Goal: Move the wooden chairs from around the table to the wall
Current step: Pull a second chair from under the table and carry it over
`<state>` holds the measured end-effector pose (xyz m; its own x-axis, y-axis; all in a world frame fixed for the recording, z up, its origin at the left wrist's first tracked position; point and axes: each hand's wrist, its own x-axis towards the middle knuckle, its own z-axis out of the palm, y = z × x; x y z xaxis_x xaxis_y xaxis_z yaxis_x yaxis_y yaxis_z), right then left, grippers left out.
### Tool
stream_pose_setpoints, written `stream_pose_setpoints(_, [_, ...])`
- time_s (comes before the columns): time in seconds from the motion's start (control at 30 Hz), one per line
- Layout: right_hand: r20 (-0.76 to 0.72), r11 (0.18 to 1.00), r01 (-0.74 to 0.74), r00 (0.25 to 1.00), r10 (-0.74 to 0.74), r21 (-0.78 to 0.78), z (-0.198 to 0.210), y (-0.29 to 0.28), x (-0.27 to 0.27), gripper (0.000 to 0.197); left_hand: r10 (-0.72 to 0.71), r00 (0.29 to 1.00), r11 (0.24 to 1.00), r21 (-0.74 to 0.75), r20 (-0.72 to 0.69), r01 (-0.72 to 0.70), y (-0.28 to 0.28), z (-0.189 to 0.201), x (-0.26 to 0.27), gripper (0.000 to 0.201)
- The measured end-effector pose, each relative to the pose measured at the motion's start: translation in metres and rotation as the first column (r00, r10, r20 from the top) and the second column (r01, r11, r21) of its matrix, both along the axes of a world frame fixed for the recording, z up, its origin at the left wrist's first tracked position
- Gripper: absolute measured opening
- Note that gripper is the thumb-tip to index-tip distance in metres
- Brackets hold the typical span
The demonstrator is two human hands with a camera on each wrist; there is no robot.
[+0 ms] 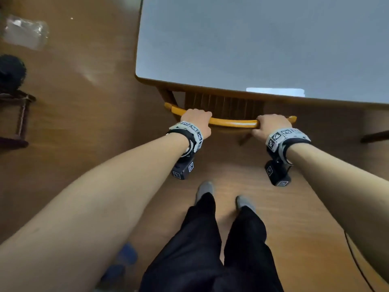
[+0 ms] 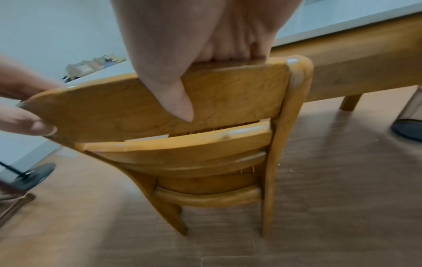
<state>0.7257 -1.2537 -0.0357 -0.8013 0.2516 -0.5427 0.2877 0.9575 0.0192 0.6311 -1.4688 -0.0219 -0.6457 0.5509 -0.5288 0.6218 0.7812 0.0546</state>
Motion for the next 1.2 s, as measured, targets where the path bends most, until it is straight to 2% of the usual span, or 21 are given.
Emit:
stream_pose_setpoints(0.13, [0.011,0.998,0.068,0.998,-0.068,0.006,0.005,-0.014,0.015,0.022,0.001,1.000,1.000,0.019,0.011,-0.001,-0.009,0.003,0.012,0.026])
stream_pose_setpoints(0.27, [-0.012,0.995,0.101,0.995,-0.101,0.025,0.003,-0.031,0.037,0.027,-0.119,0.993,0.992,0.050,-0.015,0.119,-0.026,0.000,0.021,0.030])
stream_pose_setpoints(0.4, [-0.033,0.983,0.183,0.983,-0.182,0.028,0.000,-0.057,0.058,0.027,-0.187,0.981,0.981,0.038,-0.049,0.189,-0.040,-0.004,0.026,0.023])
stream_pose_setpoints(0.63, [-0.132,0.926,0.377,0.918,-0.375,-0.008,-0.006,-0.139,0.122,0.022,-0.288,0.955,0.953,0.081,-0.071,0.293,-0.091,-0.012,0.044,0.014])
stream_pose_setpoints(0.73, [-0.144,0.898,0.439,0.888,-0.438,-0.025,-0.011,-0.183,0.144,0.025,-0.341,0.937,0.932,0.100,-0.076,0.348,-0.122,-0.015,0.050,0.013])
stream_pose_setpoints(0.9, [-0.151,0.846,0.533,0.834,-0.530,-0.022,-0.018,-0.247,0.167,0.023,-0.445,0.892,0.885,0.116,-0.075,0.451,-0.162,-0.022,0.054,0.013])
stream_pose_setpoints(1.0, [-0.148,0.788,0.614,0.776,-0.614,-0.047,-0.018,-0.284,0.173,0.021,-0.501,0.864,0.855,0.132,-0.045,0.502,-0.183,-0.022,0.051,0.011])
stream_pose_setpoints(1.2, [-0.113,0.671,0.742,0.665,-0.738,-0.013,-0.023,-0.350,0.173,0.022,-0.676,0.734,0.718,0.159,-0.070,0.677,-0.217,-0.024,0.034,0.011])
